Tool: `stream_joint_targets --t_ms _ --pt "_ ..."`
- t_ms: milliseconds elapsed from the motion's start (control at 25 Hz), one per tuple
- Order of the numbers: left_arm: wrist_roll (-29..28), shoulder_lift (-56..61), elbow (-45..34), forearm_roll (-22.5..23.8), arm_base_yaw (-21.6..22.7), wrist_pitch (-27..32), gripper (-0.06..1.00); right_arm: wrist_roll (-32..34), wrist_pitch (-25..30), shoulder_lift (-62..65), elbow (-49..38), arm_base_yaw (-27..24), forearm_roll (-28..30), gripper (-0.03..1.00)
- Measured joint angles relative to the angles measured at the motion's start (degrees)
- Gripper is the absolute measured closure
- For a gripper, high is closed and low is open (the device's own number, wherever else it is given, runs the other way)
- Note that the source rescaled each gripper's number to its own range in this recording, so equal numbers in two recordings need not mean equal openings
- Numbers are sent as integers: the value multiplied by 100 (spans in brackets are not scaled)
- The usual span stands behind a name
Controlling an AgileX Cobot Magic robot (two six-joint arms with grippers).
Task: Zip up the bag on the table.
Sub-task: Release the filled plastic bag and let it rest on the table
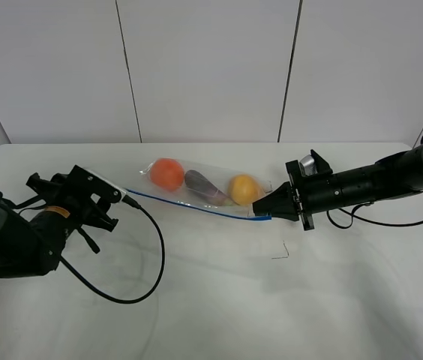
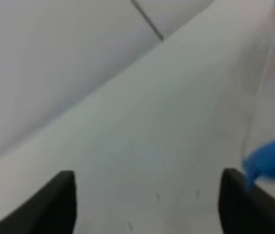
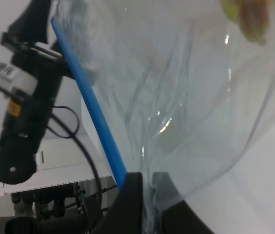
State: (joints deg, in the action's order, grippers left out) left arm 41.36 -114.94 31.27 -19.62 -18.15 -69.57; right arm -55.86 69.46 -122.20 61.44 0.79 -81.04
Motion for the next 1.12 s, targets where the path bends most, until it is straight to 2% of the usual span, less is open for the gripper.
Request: stream_joint_targets --t_ms 80,120,200,280,520,640,760,920,1040,1080,1120 --pt "-346 -180 -4 -179 38 6 2 0 0 0 0 0 0 97" --pt "-869 -305 -13 -459 44 28 0 0 0 0 0 0 0 97" --pt "-1507 -306 -13 -703 44 27 0 0 0 0 0 0 0 97" --pt "-1906 -230 -13 -876 44 27 0 22 0 0 0 0 0 97" --pt "-2111 357 -18 -921 267 80 2 103 0 0 0 0 5 97" --pt "-2254 1027 74 -412 931 1143 3 103 0 0 0 0 5 97" --pt "-2371 1438 434 193 1420 2820 3 103 -4 0 0 0 5 97" --pt "-2407 1705 1486 599 1835 6019 3 108 -4 0 0 0 5 97" --pt "-2491 1676 2544 718 1891 8431 3 108 -4 0 0 0 5 97" --pt "-2520 1657 2818 736 1891 9064 3 108 -4 0 0 0 0 97" --pt "-2544 1652 3062 744 1891 9458 3 108 -4 0 0 0 0 97"
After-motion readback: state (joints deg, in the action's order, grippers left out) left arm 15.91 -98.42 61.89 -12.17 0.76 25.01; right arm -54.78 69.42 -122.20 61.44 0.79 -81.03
